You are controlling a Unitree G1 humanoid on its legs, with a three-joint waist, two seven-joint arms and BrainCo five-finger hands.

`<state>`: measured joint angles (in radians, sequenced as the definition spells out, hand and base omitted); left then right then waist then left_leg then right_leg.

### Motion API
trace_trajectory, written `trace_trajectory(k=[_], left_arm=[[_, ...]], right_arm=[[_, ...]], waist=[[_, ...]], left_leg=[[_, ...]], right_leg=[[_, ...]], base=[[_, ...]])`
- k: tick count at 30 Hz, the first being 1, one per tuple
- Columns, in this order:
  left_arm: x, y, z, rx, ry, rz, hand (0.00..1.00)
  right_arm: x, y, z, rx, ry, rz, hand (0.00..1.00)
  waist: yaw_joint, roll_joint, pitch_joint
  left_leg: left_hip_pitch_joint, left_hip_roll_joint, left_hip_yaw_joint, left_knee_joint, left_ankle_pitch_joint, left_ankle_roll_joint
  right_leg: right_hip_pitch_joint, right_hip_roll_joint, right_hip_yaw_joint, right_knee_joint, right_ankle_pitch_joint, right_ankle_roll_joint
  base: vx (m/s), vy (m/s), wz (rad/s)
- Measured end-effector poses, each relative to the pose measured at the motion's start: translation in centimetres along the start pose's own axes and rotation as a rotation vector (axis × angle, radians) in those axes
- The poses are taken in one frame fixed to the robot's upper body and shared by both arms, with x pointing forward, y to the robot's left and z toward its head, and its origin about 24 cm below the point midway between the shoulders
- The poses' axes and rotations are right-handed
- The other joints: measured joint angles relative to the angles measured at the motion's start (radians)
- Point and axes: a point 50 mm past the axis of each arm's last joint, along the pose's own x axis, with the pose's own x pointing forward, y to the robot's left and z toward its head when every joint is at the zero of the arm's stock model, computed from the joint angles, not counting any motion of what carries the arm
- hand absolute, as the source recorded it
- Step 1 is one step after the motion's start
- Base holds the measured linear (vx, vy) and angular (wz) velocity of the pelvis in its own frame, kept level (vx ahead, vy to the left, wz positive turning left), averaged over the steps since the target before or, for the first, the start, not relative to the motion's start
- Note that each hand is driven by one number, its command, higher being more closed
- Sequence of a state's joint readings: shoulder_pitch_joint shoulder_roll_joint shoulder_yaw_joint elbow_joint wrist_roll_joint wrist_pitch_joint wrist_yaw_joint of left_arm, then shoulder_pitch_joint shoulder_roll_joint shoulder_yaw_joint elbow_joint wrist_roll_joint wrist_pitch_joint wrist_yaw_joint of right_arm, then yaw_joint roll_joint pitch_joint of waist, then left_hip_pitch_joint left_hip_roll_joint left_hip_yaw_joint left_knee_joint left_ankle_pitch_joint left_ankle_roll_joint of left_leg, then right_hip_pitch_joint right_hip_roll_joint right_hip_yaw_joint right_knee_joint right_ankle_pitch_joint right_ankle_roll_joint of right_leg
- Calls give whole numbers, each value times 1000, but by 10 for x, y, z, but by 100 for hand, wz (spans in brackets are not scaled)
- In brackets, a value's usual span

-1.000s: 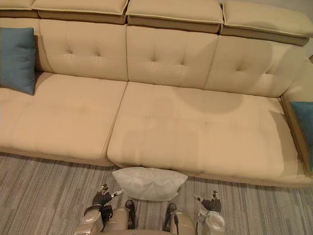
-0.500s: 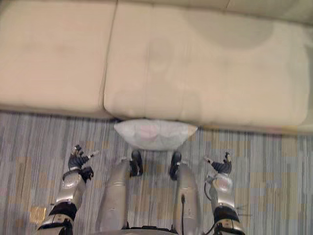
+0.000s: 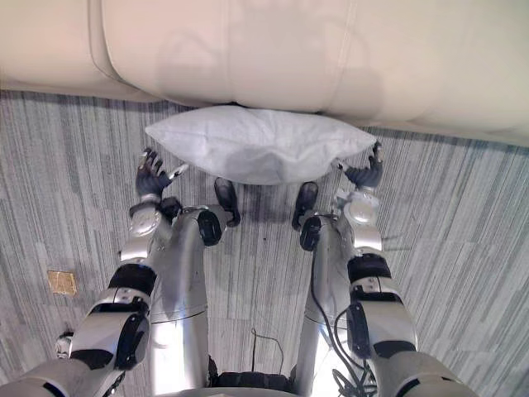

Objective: Pick up cushions and gather them together orderly.

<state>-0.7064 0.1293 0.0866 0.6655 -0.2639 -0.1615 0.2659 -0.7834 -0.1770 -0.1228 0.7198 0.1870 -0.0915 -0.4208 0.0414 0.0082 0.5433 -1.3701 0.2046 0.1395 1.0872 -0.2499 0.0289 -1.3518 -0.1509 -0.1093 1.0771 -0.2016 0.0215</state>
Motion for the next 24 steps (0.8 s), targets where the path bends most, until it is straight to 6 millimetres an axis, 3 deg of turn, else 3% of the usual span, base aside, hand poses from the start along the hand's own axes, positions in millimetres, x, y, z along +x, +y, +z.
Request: trace_trajectory(k=[4,8,13,15,21,23,24], left_arm=[[9,-27,25,-37,-65,-14,100],[12,-19,33,-11,-83,41,100],[8,-15,40,1,-127,55,100],[0,-11,37,19,-140,48,100],[-45,5,10,41,-144,16,100],[-70,11,-16,75,-75,-4,100],[-76,12,-21,75,-60,-12,100]], right_arm=[[-5,29,14,32,-37,43,100],[-15,49,23,62,-75,89,100],[-28,54,22,60,-107,142,100],[-36,52,17,57,-113,162,100],[-77,24,2,84,-183,237,100],[-96,7,-18,72,-144,245,100],[-101,2,-20,71,-139,247,100]], waist=[[-5,1,1],[-17,1,1],[-25,1,1],[-26,1,0],[-23,1,-4],[-22,2,-105],[-22,1,-112]], left_leg=[[-32,2,0,15,1,0],[-44,9,-1,15,4,-6],[-15,23,10,13,13,1],[33,25,11,-6,15,-2],[346,22,29,-203,28,-36],[423,18,47,-301,37,-50],[463,17,53,-327,45,-54]], right_leg=[[-39,0,4,21,0,-1],[-52,7,4,22,0,-2],[-33,14,7,16,7,-14],[14,21,7,-2,9,-15],[334,41,-25,-214,23,-26],[416,41,-42,-316,31,-17],[455,40,-47,-343,39,-17]], base=[[-43,8,-2],[-8,3,0],[-29,29,-7],[-34,6,-6],[-51,-37,-1],[43,-43,8],[130,-28,12]])
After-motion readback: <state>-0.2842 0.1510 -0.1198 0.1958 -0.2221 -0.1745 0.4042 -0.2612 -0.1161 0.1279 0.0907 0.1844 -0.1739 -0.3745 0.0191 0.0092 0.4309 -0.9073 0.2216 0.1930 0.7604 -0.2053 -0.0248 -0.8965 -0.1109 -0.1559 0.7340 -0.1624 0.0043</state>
